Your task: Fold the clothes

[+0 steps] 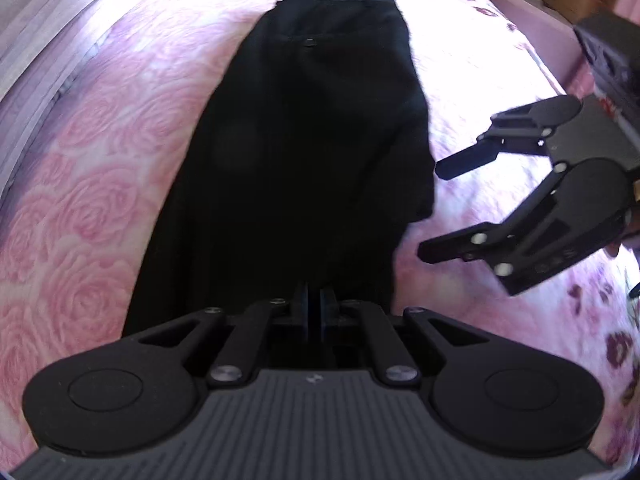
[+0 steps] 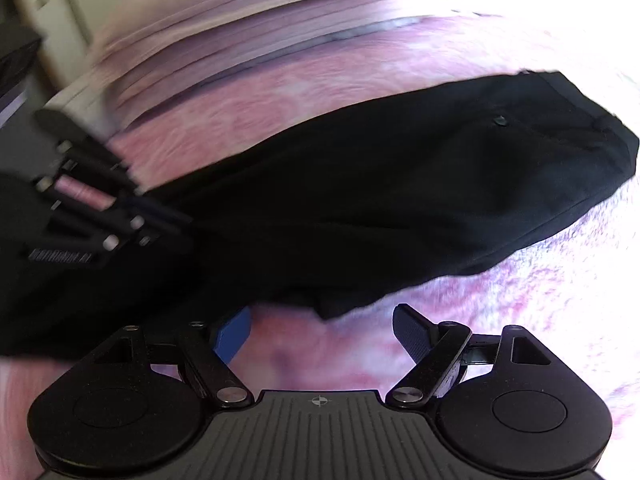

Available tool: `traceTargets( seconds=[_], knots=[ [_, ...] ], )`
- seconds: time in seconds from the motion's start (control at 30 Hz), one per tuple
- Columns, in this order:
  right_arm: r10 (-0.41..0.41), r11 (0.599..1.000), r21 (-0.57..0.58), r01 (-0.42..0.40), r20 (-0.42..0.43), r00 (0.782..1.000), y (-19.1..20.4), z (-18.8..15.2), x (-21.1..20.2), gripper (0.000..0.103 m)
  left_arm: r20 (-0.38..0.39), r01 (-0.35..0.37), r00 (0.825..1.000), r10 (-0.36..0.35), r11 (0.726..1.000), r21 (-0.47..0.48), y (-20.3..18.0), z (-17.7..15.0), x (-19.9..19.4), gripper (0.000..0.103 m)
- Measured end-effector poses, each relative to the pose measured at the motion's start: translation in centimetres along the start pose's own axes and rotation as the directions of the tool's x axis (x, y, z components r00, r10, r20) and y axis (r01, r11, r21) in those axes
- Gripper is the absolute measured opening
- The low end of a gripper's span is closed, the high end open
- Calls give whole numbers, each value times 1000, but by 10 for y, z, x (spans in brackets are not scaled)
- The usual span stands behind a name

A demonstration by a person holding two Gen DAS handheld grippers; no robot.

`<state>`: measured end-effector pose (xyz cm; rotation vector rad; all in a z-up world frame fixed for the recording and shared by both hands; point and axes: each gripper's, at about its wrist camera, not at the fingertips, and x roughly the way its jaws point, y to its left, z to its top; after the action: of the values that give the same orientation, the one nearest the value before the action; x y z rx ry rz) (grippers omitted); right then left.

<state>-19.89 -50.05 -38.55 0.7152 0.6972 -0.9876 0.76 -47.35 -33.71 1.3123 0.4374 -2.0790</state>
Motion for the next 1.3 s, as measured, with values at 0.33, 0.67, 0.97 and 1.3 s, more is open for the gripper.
traceTargets(
  seconds=[0.33,0.67,0.97,1.3],
  knots=[
    [-139,989,53,137,49,989,-25,12,-17,81,24,-136,991,134,979,149,-42,-5,1,31],
    [-283,951,-135,279,-10,959,-6,-6,-28,81,127,-223,974,186,876,427,-117,-17,17,31],
    [-347,909,-237,343,26,937,12,-19,1,81,107,-133,989,99,913,385,-102,-18,9,13],
    [-362,923,92,373,-120,924,-22,-53,-62,81,85,-109,993,82,908,404,-117,-30,9,23]
  ],
)
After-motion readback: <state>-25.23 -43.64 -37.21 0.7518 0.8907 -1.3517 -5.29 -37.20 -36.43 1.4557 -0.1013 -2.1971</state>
